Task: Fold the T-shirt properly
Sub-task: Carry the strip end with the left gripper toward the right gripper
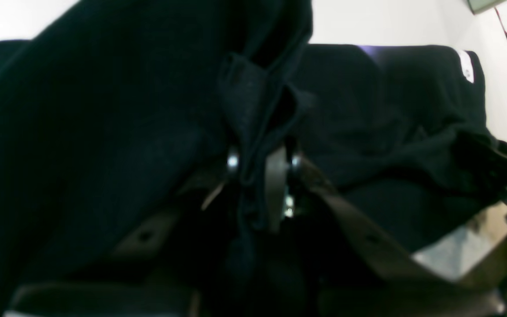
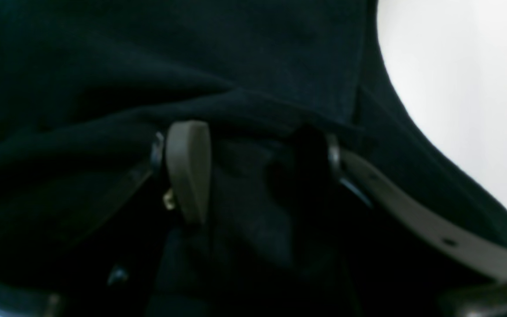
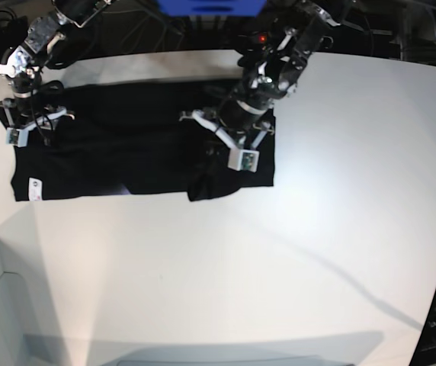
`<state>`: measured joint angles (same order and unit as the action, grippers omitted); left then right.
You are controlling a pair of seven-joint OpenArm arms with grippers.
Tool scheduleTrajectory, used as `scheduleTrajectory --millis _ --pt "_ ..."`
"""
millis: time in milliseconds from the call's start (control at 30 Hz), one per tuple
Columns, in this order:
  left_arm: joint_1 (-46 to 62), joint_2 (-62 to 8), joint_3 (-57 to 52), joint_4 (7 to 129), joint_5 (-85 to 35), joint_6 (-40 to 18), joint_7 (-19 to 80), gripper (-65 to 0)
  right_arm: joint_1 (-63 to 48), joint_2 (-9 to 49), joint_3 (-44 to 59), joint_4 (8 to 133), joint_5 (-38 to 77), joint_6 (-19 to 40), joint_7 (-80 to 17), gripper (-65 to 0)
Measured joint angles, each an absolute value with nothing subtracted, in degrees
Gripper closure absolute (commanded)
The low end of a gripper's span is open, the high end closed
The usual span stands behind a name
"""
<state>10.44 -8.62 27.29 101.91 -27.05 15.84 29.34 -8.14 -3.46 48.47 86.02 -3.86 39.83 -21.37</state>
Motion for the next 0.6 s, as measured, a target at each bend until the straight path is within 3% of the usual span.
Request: scheduleTrajectory --millis 300,600 --pt "2.0 -2.7 34.9 90.1 -27.2 16.1 29.1 0.0 -8.1 -3.3 48.4 86.0 -3.8 39.8 -21.6 -33.2" --pt "-0.7 1.8 36.4 86.1 -27.0 16.1 29.2 0.0 -7.5 -3.3 48.4 86.0 -4.1 39.8 -21.8 -33.2"
